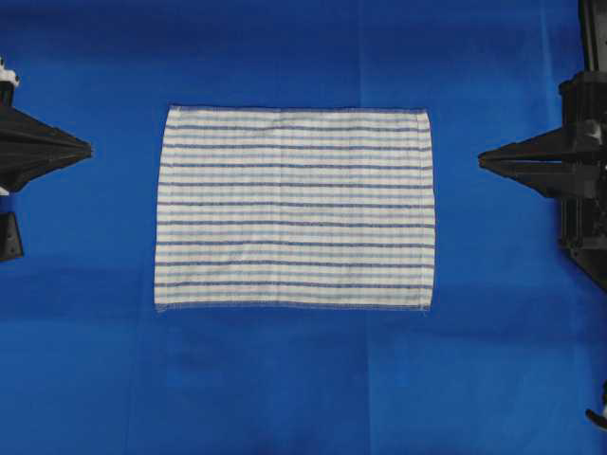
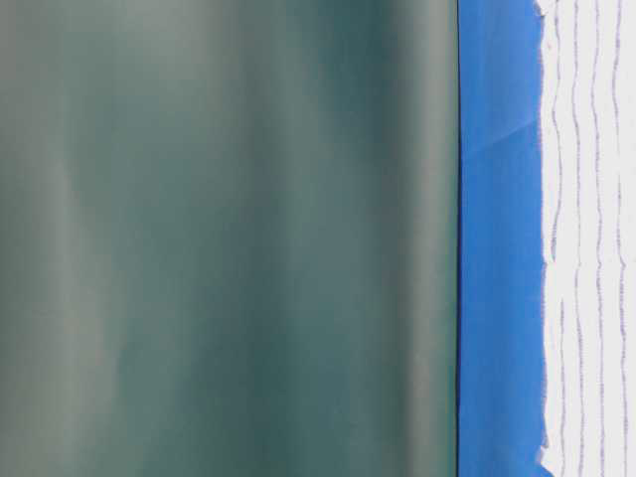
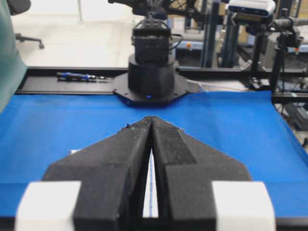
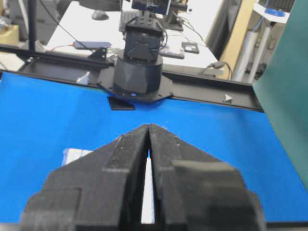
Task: Fold the blue towel.
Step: 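Move both grippers toward the far corners of the white striped towel, then grasp the far left and far right towel corners with both grippers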
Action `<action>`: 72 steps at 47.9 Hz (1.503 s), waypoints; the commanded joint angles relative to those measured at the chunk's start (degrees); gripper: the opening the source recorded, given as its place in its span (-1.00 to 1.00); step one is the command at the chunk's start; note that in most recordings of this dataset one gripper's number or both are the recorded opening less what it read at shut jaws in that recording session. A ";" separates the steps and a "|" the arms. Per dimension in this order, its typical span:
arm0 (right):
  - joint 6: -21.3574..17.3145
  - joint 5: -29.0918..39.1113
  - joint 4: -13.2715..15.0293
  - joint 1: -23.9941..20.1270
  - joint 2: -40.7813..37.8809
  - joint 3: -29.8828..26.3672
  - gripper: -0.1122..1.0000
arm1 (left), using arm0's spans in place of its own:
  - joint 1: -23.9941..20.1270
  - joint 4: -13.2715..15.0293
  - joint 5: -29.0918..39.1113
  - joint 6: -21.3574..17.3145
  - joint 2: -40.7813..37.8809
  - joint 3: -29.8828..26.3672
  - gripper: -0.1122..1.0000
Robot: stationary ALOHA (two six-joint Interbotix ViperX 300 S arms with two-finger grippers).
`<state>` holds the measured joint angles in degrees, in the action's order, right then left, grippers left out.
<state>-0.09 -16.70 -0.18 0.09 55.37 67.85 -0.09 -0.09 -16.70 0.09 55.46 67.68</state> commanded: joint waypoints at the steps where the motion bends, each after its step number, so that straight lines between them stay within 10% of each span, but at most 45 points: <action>1: -0.09 -0.18 -0.09 0.79 -1.32 -1.67 -0.80 | 0.09 1.05 -0.26 -0.26 -0.97 -0.97 -0.80; 23: -0.18 5.01 -5.36 11.51 -11.78 -1.93 -0.85 | -7.65 1.23 -0.26 0.00 -13.01 -1.14 -0.80; 37: -0.18 4.04 -6.86 16.70 -23.29 -1.93 -0.30 | -12.74 1.23 -1.49 0.09 -27.07 -2.29 -0.76; 47: -0.18 0.53 -8.53 18.37 -31.82 -2.02 0.50 | -16.35 1.23 -4.13 0.09 -36.47 -2.37 -0.23; 56: -0.18 -3.69 -10.90 20.30 -38.58 -1.32 0.51 | -18.81 1.23 -6.86 0.09 -42.54 -2.37 0.56; 72: -0.09 -12.39 -16.35 20.92 -48.78 0.79 0.51 | -22.59 1.23 -11.87 0.09 -51.77 -2.37 0.56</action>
<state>-0.18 -27.16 -15.64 20.83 7.73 68.64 -21.80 1.05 -27.60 0.09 4.83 65.92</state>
